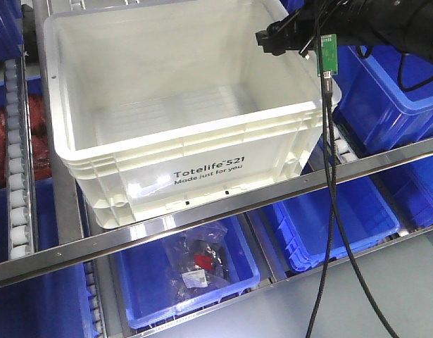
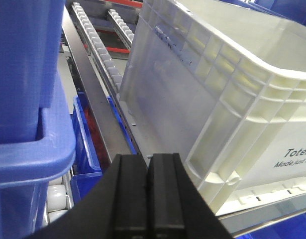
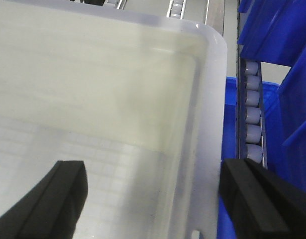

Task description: Place moving items into box and shelve

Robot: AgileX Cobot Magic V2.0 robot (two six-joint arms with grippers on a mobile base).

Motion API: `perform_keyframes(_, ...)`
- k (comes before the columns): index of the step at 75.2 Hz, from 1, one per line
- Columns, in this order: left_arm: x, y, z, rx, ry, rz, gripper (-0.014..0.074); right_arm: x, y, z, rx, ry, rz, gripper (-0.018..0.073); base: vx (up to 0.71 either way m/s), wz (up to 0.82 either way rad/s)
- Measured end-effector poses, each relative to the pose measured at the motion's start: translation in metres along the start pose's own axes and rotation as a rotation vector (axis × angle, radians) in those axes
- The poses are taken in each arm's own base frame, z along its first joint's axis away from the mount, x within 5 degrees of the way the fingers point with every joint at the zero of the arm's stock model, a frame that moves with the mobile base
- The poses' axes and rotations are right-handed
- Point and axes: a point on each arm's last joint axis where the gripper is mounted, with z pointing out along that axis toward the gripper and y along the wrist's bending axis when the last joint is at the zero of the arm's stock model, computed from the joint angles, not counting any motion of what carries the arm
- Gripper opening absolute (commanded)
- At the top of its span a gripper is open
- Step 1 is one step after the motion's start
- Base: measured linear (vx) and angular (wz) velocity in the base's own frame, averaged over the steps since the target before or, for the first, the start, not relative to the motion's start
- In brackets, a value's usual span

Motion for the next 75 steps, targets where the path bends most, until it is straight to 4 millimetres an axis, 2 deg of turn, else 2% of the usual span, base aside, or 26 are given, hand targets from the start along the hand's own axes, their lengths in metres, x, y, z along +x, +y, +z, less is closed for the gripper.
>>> perform_keyframes(51,0.0,0.0,0.0,0.0,0.001,0.0,-0.0008,-0.001,0.001,-0.004,-0.009,0.006,-0.015,0.0564,0.0,0.0)
perform_keyframes(59,0.0,0.0,0.0,0.0,0.001,0.0,-0.0008,-0.001,0.005,-0.017,-0.014,0.008,-0.016,0.0564,0.0,0.0)
perform_keyframes(75,0.0,0.0,0.0,0.0,0.001,0.0,-0.0008,0.004,0.009,-0.071,0.067,-0.063,-0.007,0.0564,0.0,0.0)
